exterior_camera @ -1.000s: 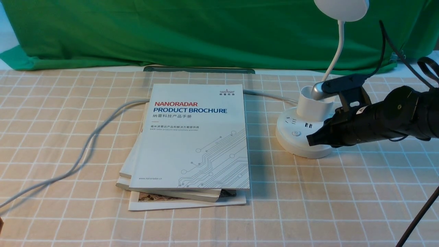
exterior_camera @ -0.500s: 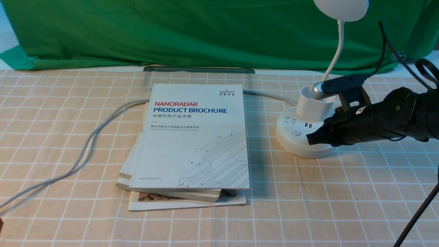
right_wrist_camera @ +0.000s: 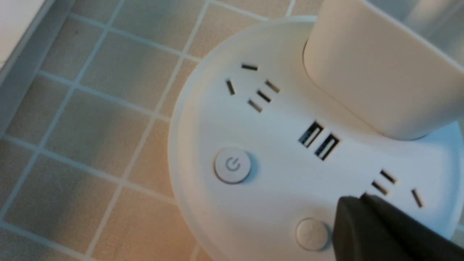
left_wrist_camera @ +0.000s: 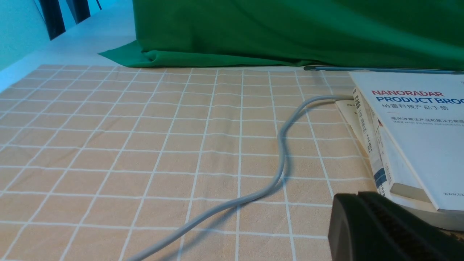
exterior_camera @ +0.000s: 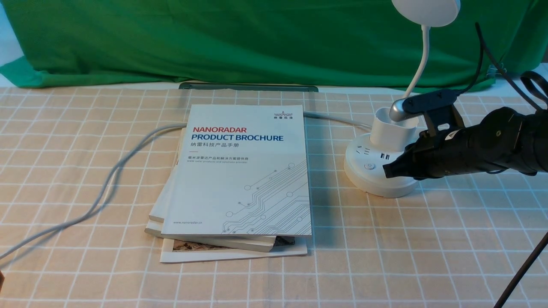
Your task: Turn on the table lamp on the light coffee tablecloth with your hand.
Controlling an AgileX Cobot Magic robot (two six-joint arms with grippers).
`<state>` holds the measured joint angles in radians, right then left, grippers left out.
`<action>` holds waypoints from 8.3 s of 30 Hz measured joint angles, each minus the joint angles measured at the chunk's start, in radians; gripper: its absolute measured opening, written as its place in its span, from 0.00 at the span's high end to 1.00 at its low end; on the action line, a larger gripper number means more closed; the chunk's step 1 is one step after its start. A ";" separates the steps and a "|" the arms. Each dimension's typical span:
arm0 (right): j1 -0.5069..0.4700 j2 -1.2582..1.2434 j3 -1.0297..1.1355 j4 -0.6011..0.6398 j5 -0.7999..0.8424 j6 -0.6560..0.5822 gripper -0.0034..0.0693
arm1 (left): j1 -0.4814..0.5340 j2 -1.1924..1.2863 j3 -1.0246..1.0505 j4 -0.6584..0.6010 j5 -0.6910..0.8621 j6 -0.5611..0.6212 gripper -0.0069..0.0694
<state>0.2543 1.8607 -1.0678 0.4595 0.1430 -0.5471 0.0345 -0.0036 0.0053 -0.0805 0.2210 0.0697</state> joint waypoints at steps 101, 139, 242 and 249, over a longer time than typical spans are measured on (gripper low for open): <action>0.027 -0.056 0.000 -0.011 -0.009 0.026 0.92 | 0.000 0.000 0.000 0.000 0.000 0.000 0.88; 0.006 0.003 0.000 -0.039 0.014 0.032 0.92 | 0.000 0.000 0.000 0.000 0.000 0.000 0.88; -0.220 -1.857 1.079 -0.546 0.070 0.613 0.91 | 0.000 0.000 0.000 0.000 0.000 0.000 0.88; -0.266 -1.857 1.079 -0.548 0.074 0.625 0.91 | 0.000 0.000 0.000 0.000 0.000 0.000 0.88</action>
<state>-0.0120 0.0038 0.0107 -0.0883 0.2174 0.0779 0.0345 -0.0036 0.0053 -0.0805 0.2210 0.0697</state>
